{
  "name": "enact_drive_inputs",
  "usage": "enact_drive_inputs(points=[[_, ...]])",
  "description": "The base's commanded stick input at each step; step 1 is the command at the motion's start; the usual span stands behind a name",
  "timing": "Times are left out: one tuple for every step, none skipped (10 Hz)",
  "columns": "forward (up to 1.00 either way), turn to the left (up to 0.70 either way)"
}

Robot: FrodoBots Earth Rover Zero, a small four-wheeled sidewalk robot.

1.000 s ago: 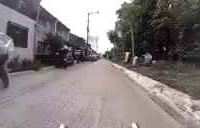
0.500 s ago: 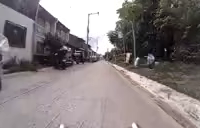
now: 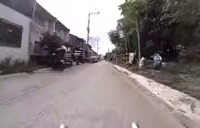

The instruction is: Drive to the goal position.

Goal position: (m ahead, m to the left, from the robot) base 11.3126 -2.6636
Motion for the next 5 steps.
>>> enact_drive_inputs(points=[[1.0, -0.25], [1.0, -0.39], [1.0, -0.39], [1.0, -0.28], [1.0, -0.09]])
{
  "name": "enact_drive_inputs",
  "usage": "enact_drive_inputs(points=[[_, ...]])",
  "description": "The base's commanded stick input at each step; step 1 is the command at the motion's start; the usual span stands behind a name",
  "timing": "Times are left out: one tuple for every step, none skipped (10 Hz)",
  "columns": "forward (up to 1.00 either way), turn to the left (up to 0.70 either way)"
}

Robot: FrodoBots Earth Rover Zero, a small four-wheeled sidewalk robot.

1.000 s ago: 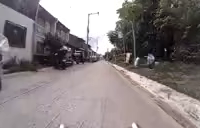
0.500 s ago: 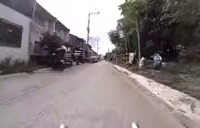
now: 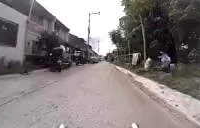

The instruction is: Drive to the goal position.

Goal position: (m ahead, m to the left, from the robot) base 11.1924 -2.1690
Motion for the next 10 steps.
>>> enact_drive_inputs(points=[[1.0, 0.01], [1.0, 0.01], [1.0, 0.01], [1.0, 0.01], [1.0, 0.01], [1.0, 0.01], [1.0, 0.01], [1.0, 0.01], [1.0, 0.01], [1.0, 0.01]])
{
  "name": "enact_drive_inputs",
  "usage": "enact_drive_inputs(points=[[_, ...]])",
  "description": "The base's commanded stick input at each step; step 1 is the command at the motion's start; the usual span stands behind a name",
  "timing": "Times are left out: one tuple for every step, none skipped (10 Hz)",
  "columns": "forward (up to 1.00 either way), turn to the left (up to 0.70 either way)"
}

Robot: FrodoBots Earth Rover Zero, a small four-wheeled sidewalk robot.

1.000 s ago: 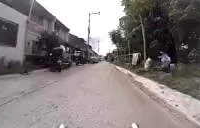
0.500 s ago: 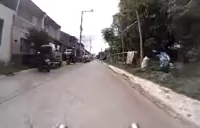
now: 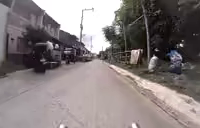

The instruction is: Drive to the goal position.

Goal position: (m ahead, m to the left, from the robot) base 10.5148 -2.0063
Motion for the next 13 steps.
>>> enact_drive_inputs(points=[[1.0, 0.01], [1.0, 0.01], [1.0, 0.01], [1.0, 0.01], [1.0, -0.04], [1.0, -0.28], [1.0, -0.31], [1.0, -0.04], [1.0, 0.01], [1.0, 0.01], [1.0, 0.01], [1.0, 0.01], [1.0, 0.01]])
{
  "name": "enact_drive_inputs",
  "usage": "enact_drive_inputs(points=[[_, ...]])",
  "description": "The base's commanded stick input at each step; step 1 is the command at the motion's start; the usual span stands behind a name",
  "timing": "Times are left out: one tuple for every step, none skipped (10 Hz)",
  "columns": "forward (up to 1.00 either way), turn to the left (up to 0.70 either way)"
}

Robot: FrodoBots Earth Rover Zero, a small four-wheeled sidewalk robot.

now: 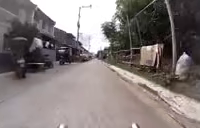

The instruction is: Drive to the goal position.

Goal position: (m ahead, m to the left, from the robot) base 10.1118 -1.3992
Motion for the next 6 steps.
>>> enact_drive_inputs(points=[[1.0, 0.01], [1.0, 0.01], [1.0, 0.01], [1.0, 0.01], [1.0, 0.01], [1.0, 0.01]])
